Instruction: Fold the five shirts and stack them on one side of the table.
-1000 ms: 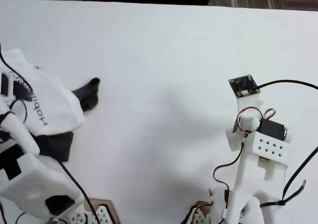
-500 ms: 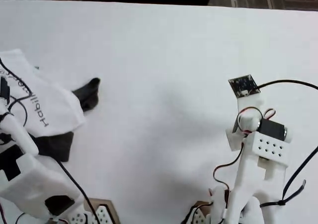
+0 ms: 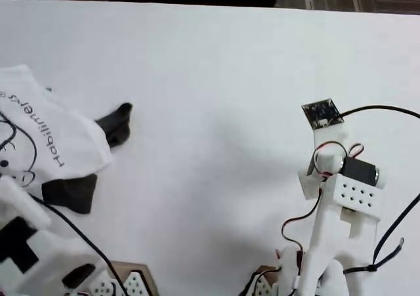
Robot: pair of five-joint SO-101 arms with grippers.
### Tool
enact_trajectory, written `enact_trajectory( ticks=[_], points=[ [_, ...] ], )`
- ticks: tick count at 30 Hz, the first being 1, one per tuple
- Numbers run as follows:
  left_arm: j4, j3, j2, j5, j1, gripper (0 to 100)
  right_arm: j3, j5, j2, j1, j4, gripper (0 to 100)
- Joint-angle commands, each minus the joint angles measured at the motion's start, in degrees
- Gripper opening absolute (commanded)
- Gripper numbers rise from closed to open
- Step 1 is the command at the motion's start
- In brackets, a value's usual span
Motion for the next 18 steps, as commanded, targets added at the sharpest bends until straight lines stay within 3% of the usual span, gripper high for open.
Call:
enact_trajectory(
  ticks=[1, 8, 13, 15, 18],
  points=[
    [-3.60, 6.64, -3.69, -2.81, -2.29, 27, -0.53, 0.26, -0.22, 0.13, -0.57, 37.3],
    [-19.08, 19.74, -3.60, -2.64, -1.76, 27, -0.53, 0.26, -0.22, 0.13, -0.40, 37.3],
    [-21.54, 23.96, -3.60, -2.64, -0.35, 26, -0.53, 0.26, -0.22, 0.13, 0.31, 37.3],
    [-21.19, 24.57, -3.78, -2.64, 0.62, 20, -0.53, 0.26, -0.22, 0.13, 0.31, 37.3],
    [-20.57, 24.13, -4.13, -1.32, 1.85, 1, -0.53, 0.26, -0.22, 0.13, 0.31, 37.3]
  ],
)
